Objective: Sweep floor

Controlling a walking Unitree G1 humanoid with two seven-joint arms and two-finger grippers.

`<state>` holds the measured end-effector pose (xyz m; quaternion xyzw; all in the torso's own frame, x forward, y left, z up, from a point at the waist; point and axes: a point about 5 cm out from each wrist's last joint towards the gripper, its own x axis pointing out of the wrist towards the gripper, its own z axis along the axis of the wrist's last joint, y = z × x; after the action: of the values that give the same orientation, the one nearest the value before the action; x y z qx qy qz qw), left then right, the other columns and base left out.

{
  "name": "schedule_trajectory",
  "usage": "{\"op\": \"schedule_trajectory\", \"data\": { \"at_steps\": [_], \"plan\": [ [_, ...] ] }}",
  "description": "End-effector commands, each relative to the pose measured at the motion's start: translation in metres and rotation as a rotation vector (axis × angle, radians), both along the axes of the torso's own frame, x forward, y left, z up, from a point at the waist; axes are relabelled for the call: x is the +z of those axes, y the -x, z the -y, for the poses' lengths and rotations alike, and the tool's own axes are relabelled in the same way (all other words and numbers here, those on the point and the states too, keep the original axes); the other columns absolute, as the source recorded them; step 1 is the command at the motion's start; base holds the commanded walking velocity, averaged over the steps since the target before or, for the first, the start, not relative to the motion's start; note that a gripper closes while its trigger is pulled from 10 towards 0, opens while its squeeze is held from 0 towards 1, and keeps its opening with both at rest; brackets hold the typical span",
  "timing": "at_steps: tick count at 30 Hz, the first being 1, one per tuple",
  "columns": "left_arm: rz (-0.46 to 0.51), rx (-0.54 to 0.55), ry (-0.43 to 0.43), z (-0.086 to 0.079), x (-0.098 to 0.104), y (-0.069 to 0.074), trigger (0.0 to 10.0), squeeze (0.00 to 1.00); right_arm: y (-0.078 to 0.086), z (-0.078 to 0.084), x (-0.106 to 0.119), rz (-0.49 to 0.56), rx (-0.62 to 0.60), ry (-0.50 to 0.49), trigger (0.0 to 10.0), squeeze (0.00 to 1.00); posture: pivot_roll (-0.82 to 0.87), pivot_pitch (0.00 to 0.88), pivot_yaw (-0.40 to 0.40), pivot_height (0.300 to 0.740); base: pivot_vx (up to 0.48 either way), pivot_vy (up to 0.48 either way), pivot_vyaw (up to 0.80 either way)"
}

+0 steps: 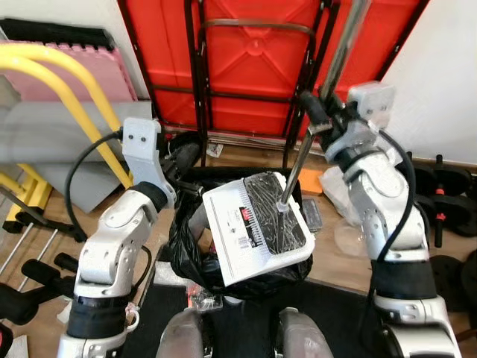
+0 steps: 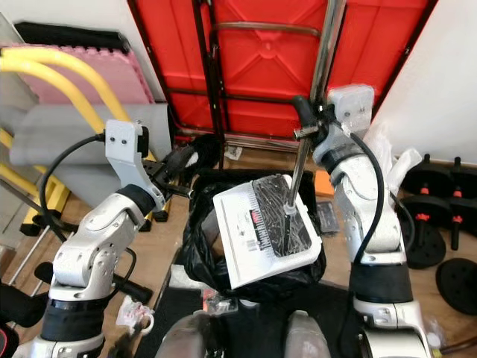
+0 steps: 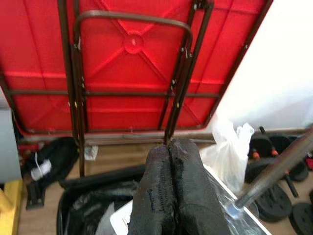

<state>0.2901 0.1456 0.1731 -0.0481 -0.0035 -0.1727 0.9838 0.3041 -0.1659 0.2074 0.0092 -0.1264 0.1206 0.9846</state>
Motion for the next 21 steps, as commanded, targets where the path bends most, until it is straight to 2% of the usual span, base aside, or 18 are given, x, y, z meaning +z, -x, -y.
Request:
{"op": "schedule_trajectory", "data": {
  "at_steps": [1, 8, 11, 14, 21],
  "plan": [
    [-0.024, 0.014, -0.002, 0.0, -0.01, -0.001, 10.0, 0.0, 0.012, 0.0, 0.004, 0.037, -0.02, -0.009, 10.0, 0.0, 0.0, 0.0, -0.009, 0.74, 0.0, 0.0, 0.0],
    [-0.048, -0.031, -0.031, 0.006, -0.021, -0.002, 10.0, 0.0, 0.022, 0.007, -0.011, -0.004, -0.082, -0.01, 10.0, 0.0, -0.01, 0.0, 0.008, 0.74, 0.0, 0.0, 0.0],
    [-0.056, -0.019, -0.082, 0.006, -0.027, -0.007, 10.0, 0.0, 0.023, 0.003, -0.014, -0.017, -0.086, -0.015, 10.0, 0.0, -0.01, 0.0, 0.016, 0.74, 0.48, 0.0, 0.0],
    [-0.052, 0.0, -0.06, 0.005, -0.027, -0.008, 10.0, 0.0, 0.024, 0.003, -0.014, -0.02, -0.085, -0.011, 10.0, 0.0, 0.0, 0.0, 0.013, 0.74, 0.48, 0.0, 0.0],
    [-0.025, -0.005, -0.048, 0.009, -0.024, -0.007, 10.0, 0.0, 0.027, 0.006, -0.017, -0.034, -0.096, -0.003, 10.0, 0.0, 0.0, 0.0, 0.005, 0.74, 0.0, 0.0, 0.0]
  ]
}}
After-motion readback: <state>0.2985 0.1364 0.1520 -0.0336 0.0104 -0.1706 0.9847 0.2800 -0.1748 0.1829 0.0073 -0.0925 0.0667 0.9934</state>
